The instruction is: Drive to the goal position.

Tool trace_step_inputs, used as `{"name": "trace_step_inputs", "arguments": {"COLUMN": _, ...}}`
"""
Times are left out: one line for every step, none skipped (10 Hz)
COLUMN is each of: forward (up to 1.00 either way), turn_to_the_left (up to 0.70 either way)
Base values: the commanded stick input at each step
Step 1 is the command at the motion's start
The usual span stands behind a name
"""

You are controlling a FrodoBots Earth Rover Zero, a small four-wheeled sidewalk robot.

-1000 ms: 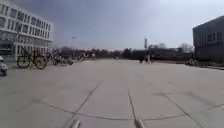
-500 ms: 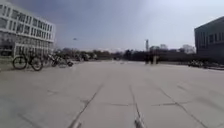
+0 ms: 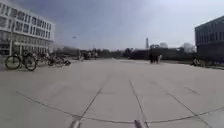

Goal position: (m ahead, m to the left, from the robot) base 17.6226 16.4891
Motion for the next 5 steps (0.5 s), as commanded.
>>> {"name": "trace_step_inputs", "arguments": {"forward": 0.85, "turn_to_the_left": 0.01}}
{"name": "trace_step_inputs", "arguments": {"forward": 0.85, "turn_to_the_left": 0.01}}
{"name": "trace_step_inputs", "arguments": {"forward": 0.85, "turn_to_the_left": 0.01}}
{"name": "trace_step_inputs", "arguments": {"forward": 0.85, "turn_to_the_left": 0.01}}
{"name": "trace_step_inputs", "arguments": {"forward": 0.85, "turn_to_the_left": 0.01}}
